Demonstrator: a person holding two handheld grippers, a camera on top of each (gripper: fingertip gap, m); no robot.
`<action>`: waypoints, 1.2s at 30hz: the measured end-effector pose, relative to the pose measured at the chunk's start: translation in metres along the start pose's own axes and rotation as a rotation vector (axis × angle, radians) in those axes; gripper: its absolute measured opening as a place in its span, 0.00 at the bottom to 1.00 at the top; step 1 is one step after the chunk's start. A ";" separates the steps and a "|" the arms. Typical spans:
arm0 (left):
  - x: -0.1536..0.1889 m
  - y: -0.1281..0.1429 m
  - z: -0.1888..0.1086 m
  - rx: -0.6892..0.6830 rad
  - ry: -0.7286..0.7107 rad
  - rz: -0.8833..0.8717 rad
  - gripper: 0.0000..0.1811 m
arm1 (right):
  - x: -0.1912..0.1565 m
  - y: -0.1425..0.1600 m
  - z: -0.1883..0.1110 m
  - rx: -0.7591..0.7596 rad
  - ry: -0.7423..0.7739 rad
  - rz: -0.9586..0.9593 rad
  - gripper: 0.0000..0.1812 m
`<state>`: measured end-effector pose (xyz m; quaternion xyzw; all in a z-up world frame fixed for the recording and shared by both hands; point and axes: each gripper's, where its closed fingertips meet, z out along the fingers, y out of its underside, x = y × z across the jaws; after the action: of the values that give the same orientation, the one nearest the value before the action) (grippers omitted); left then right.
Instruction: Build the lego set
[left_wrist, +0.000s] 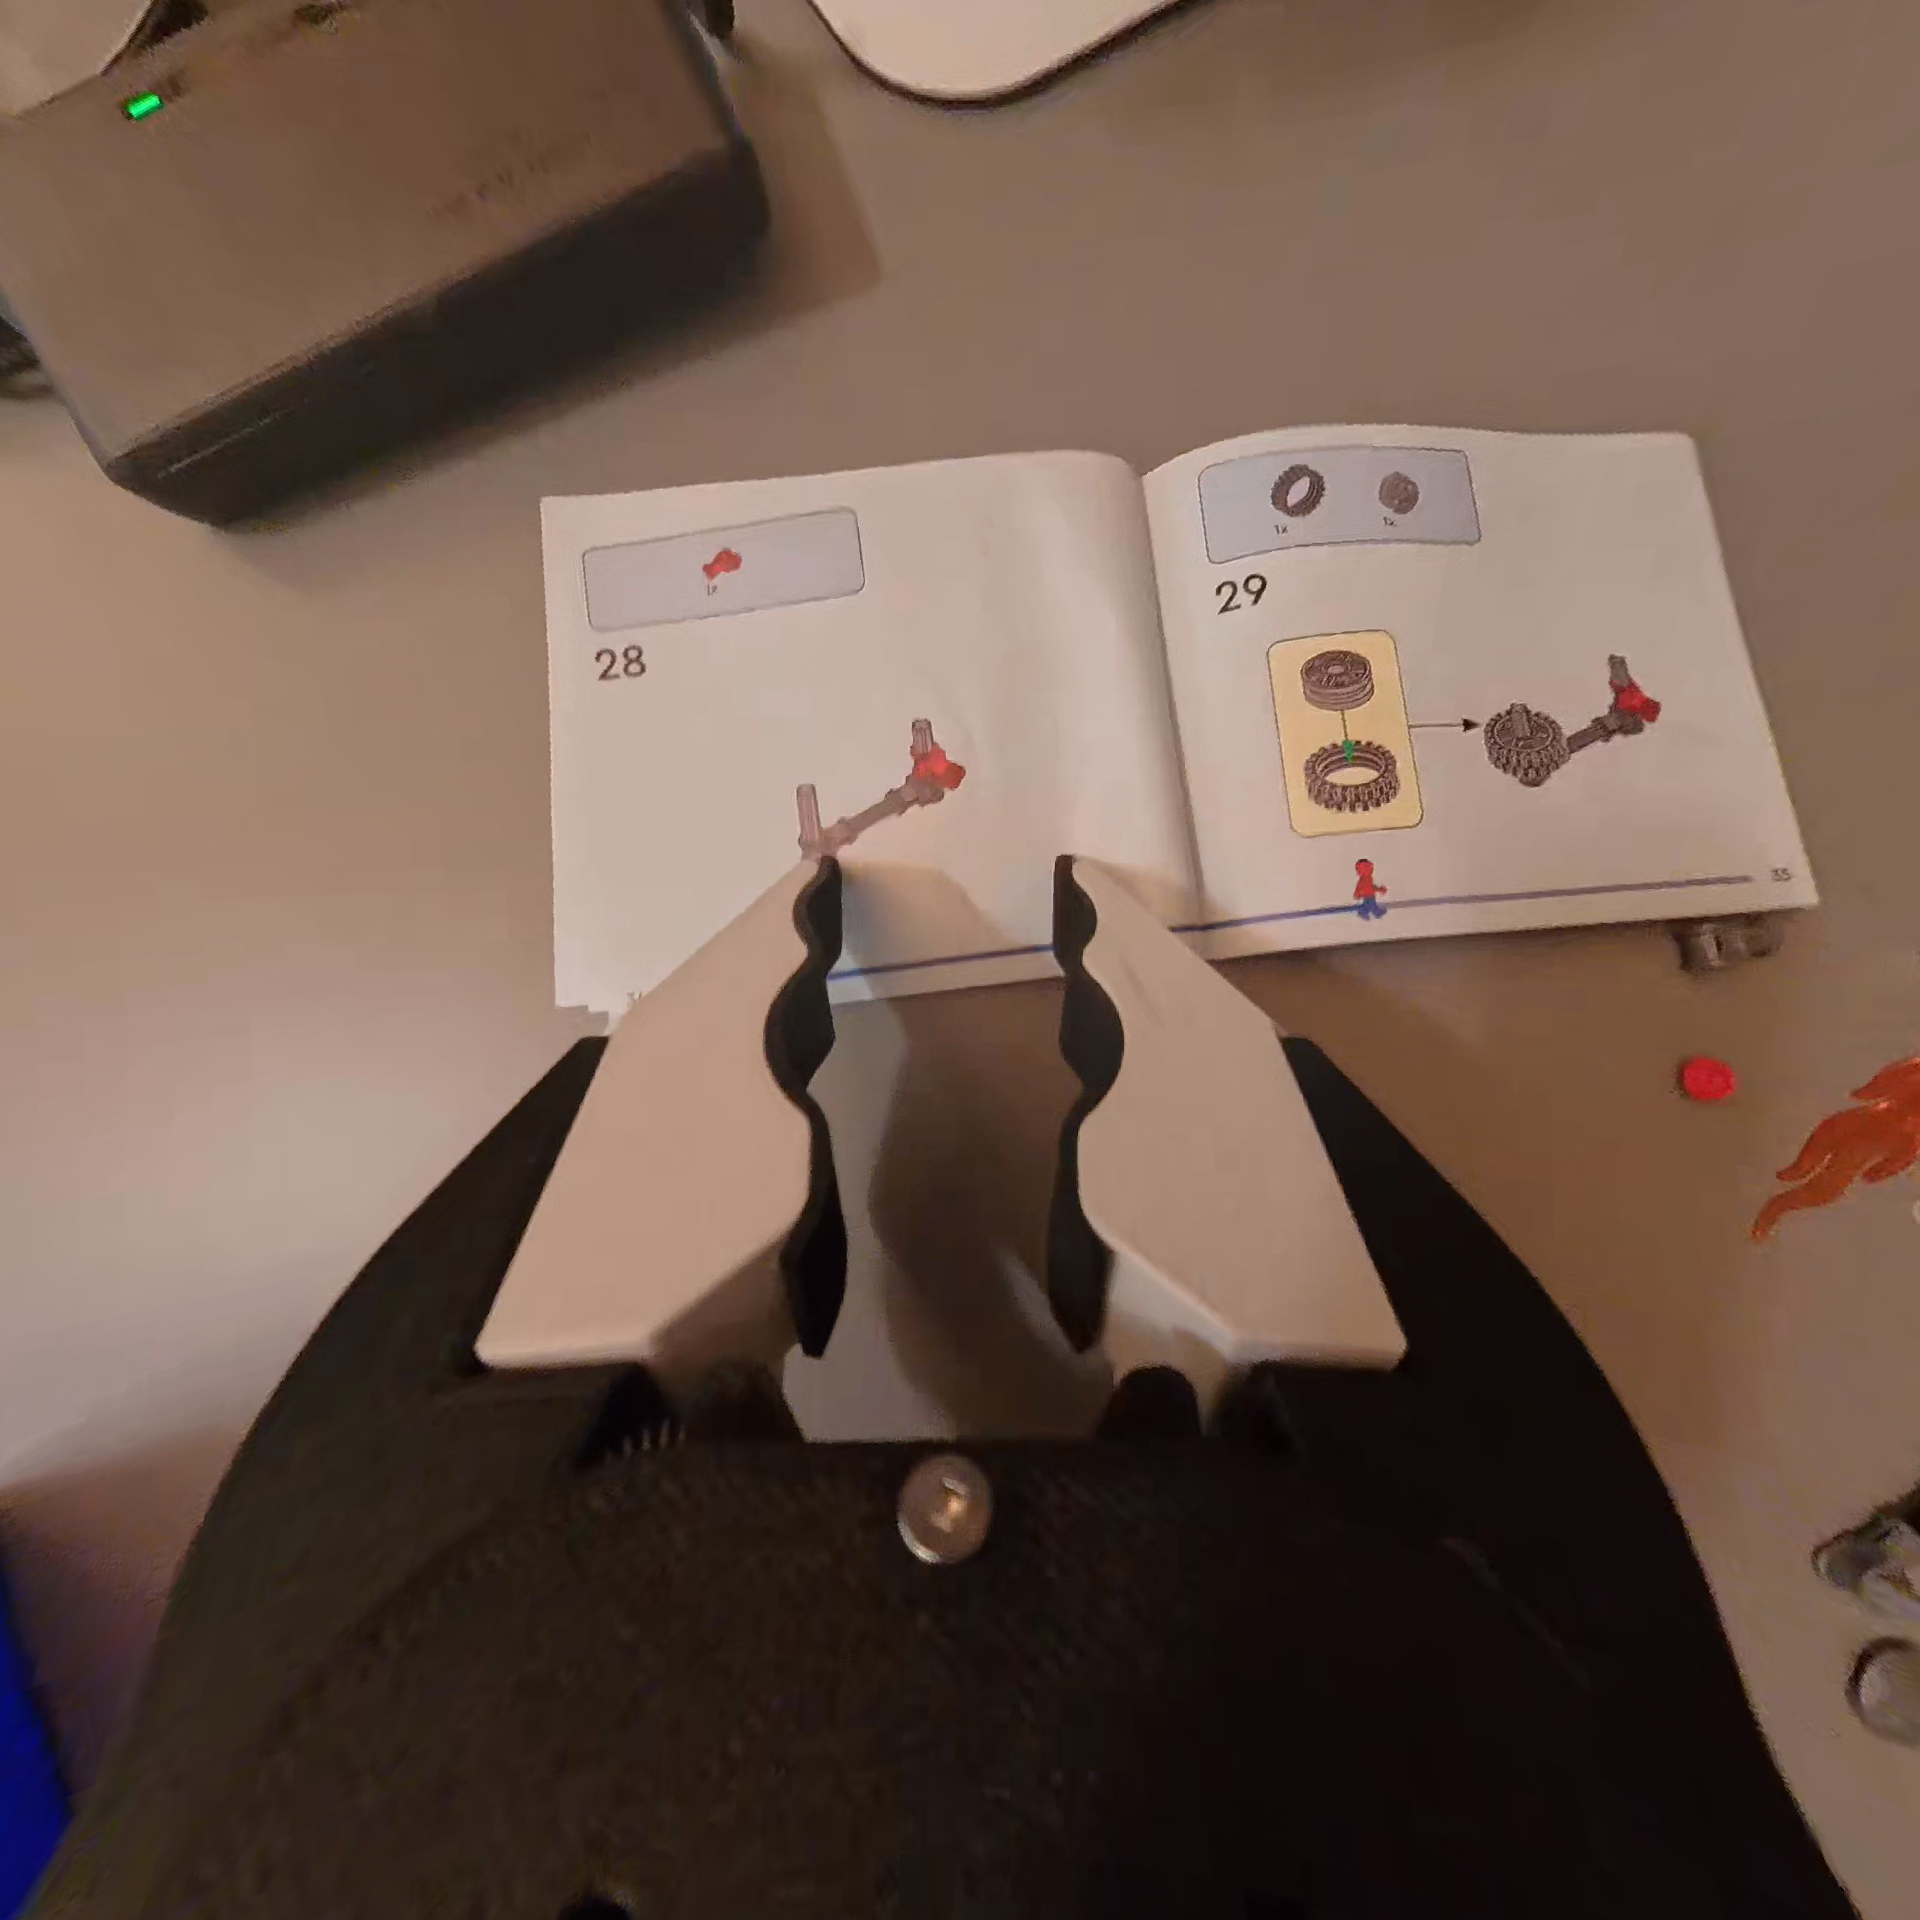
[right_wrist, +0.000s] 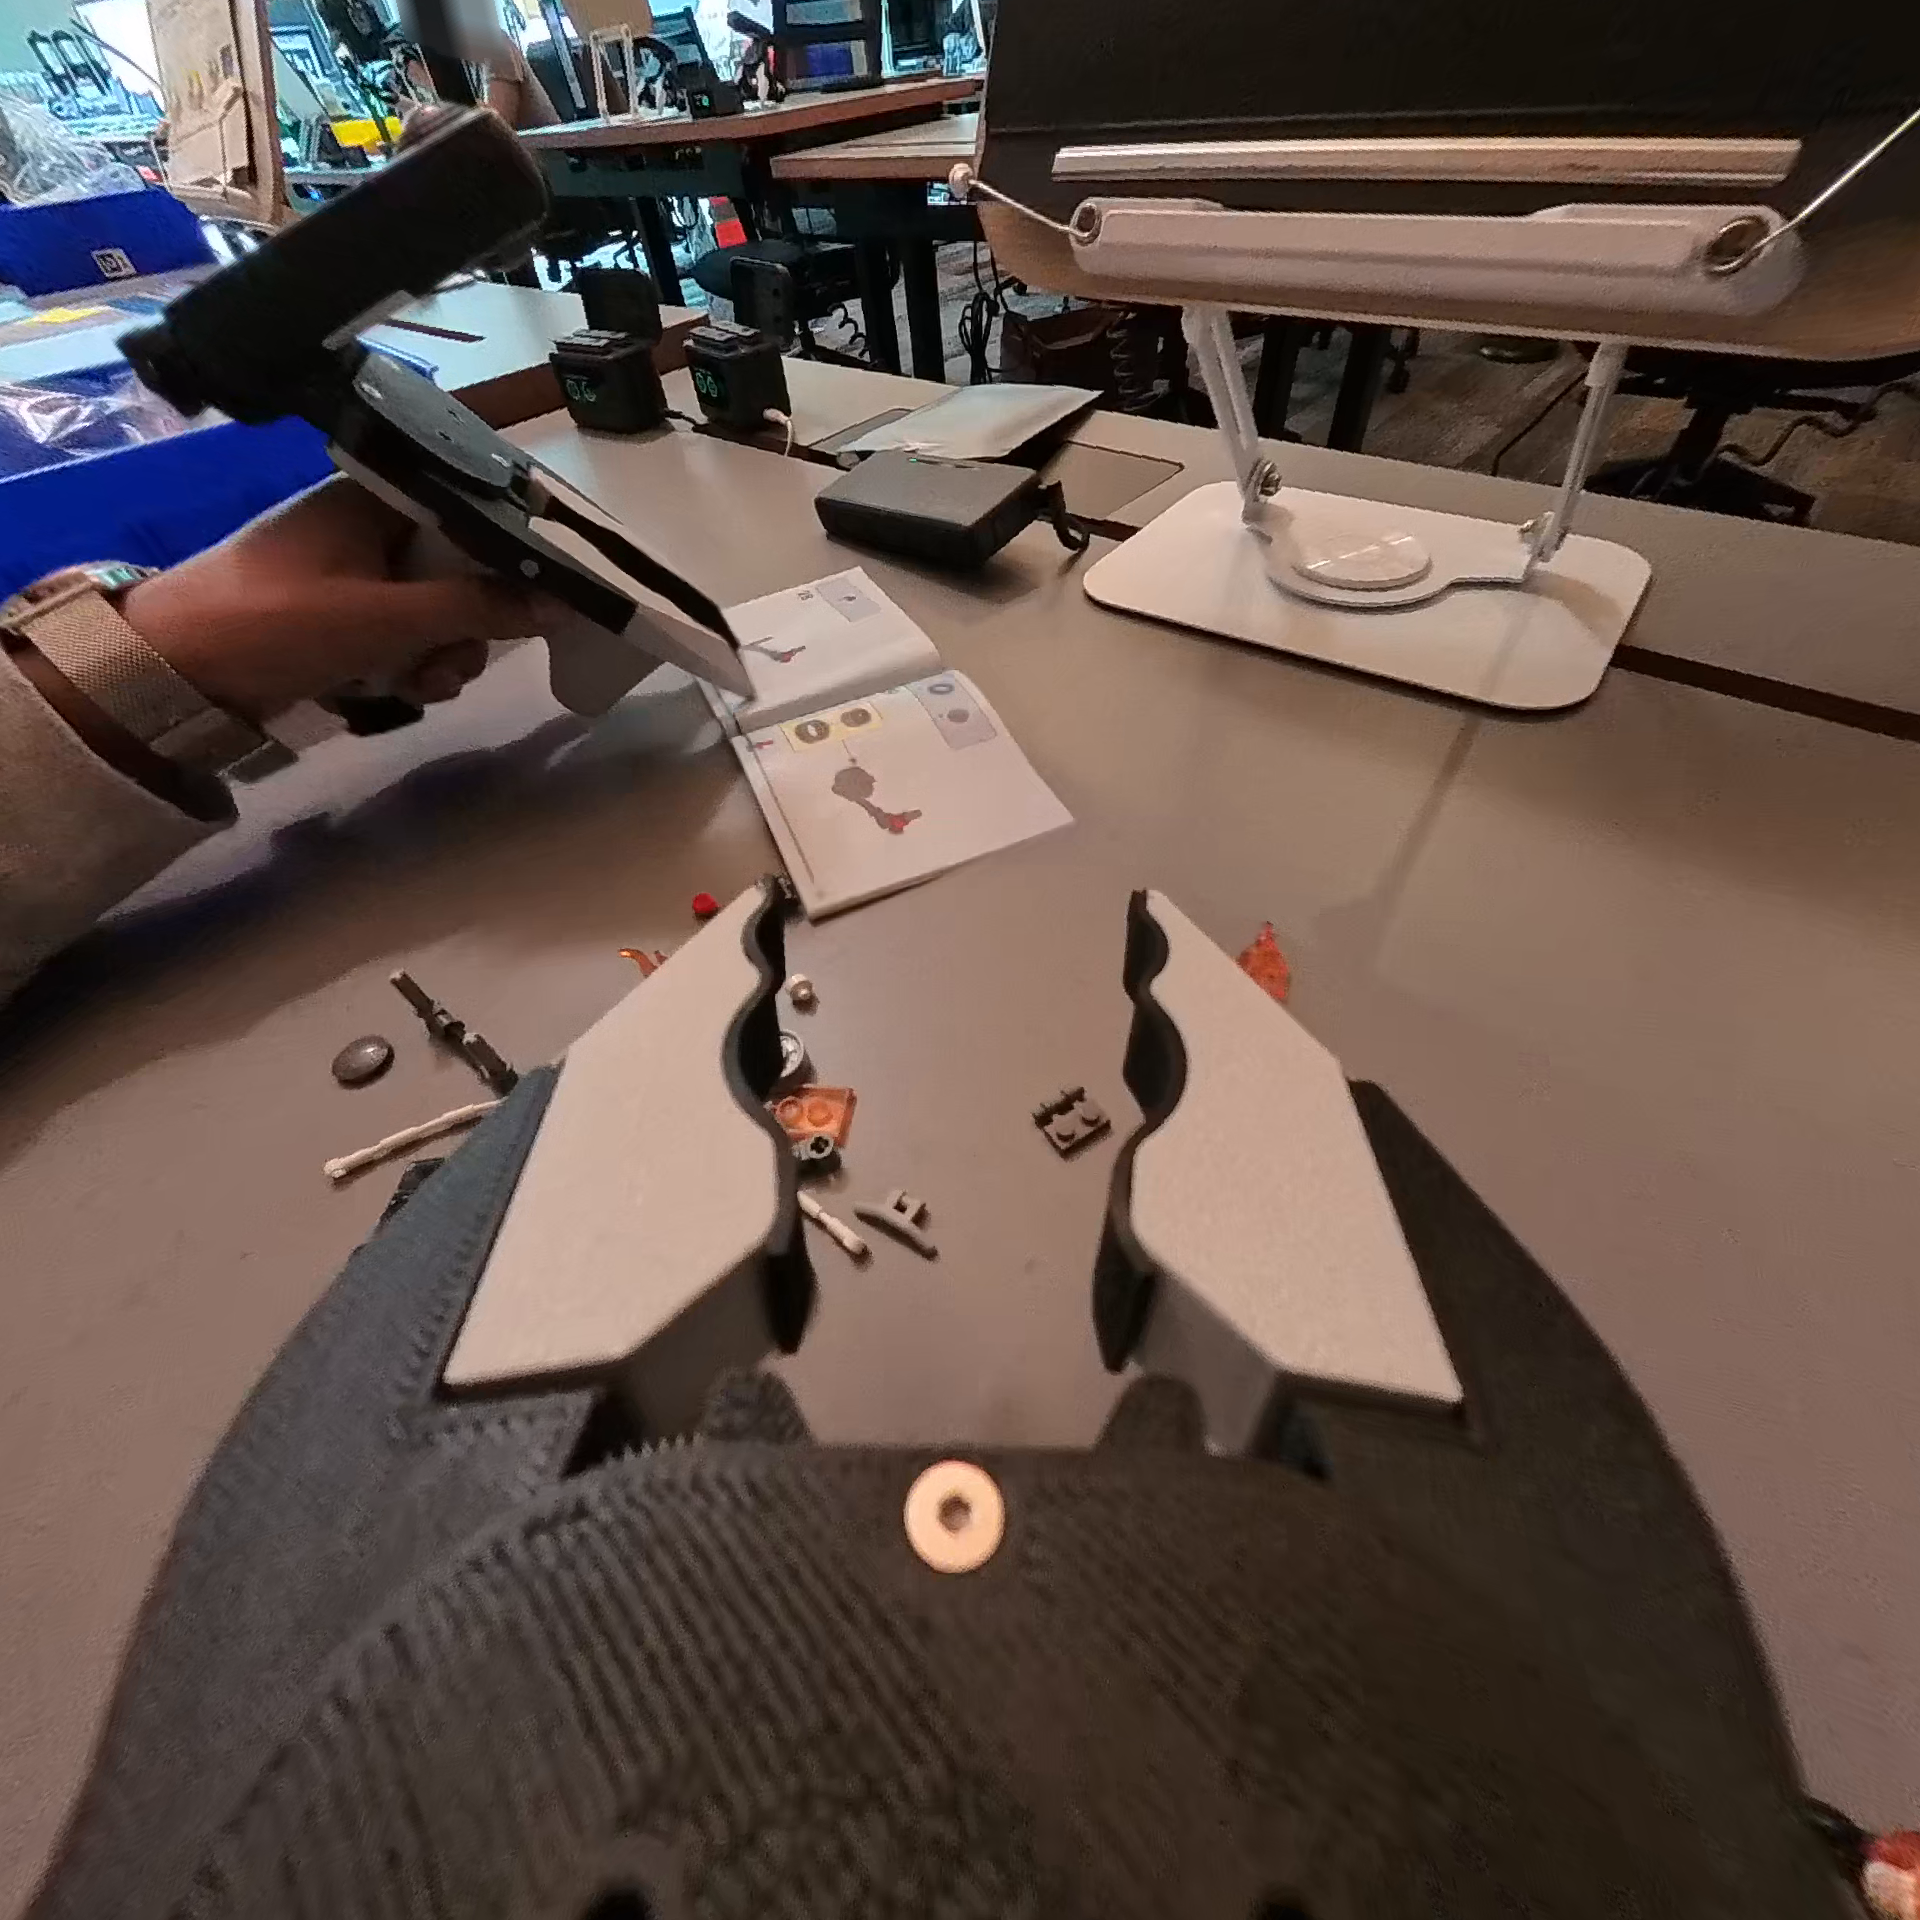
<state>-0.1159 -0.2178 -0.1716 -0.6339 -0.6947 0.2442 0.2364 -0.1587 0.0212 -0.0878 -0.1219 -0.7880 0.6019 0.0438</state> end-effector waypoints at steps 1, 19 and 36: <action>0.000 0.003 -0.002 -0.019 0.003 0.009 0.23 | 0.000 0.000 0.000 0.000 0.000 0.000 0.36; 0.066 0.030 -0.022 -0.067 0.166 0.205 0.15 | 0.004 0.008 0.004 -0.043 0.040 -0.044 0.35; 0.050 0.007 -0.006 0.130 0.012 0.287 0.60 | -0.004 0.004 0.003 -0.025 0.022 -0.055 0.35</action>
<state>-0.1109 -0.1676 -0.1703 -0.7115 -0.5781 0.3163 0.2439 -0.1550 0.0188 -0.0923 -0.1072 -0.7979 0.5893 0.0676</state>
